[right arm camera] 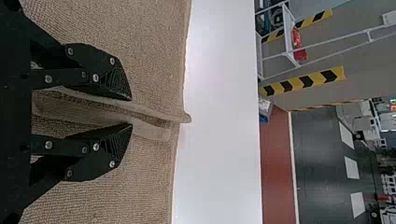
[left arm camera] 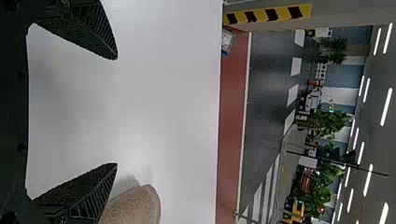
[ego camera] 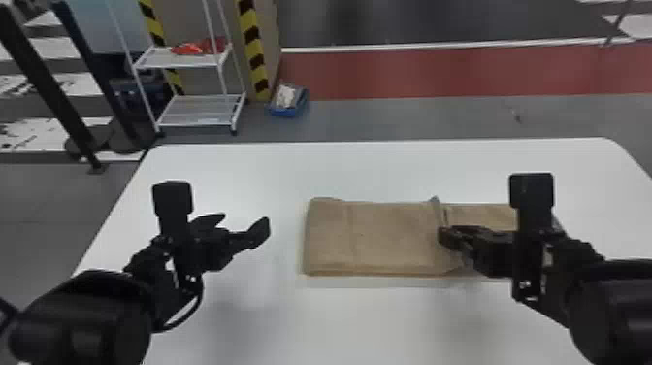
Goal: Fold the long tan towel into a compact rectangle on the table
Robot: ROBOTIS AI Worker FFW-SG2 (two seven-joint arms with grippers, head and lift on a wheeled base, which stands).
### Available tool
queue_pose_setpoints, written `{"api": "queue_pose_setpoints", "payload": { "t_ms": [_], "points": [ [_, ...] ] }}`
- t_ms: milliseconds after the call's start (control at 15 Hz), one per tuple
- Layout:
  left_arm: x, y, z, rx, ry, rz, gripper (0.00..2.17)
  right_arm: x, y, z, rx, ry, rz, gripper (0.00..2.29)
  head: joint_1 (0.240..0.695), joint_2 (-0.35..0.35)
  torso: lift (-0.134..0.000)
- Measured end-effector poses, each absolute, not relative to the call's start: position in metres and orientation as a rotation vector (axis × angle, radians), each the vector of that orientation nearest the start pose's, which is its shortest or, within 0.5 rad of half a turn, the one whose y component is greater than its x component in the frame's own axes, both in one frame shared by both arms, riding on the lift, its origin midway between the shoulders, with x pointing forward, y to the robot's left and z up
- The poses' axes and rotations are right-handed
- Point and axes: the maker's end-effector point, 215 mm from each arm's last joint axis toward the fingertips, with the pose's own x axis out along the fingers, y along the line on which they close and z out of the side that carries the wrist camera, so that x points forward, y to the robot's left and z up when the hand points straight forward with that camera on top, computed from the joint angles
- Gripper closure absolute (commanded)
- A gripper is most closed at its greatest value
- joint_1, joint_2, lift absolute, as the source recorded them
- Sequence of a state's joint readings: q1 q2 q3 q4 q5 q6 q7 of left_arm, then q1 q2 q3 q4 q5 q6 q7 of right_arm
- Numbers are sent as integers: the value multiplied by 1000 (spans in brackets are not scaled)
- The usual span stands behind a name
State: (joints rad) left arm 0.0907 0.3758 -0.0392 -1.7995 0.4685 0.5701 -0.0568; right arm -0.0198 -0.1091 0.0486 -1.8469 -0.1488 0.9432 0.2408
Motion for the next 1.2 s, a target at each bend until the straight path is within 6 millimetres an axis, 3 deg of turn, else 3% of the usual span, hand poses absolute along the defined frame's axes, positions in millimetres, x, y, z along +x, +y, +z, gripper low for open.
{"api": "queue_pose_setpoints", "payload": {
  "t_ms": [267,333,400,467,933,1200],
  "points": [
    [537,261,-427,-77,466,-205,66,529,-165,-446,82,670,329,822,695,99,-128],
    [537,261,-426,-77,465,-205,66,529,-165,-447,82,672,329,964,695,99,-128],
    [537,261,-426,-77,465,-205,66,528,-165,-447,82,673,329,1268,695,99,-128],
    [537,261,-426,-77,465,-205,66,528,-165,-447,83,675,329,1386,695,99,-128],
    [536,262,-427,-78,468,-203,70,525,-162,-445,100,670,339,1382,695,103,-128],
    [534,261,-429,-79,475,-204,70,530,-164,-424,88,612,329,1382,695,100,-128]
  ]
}}
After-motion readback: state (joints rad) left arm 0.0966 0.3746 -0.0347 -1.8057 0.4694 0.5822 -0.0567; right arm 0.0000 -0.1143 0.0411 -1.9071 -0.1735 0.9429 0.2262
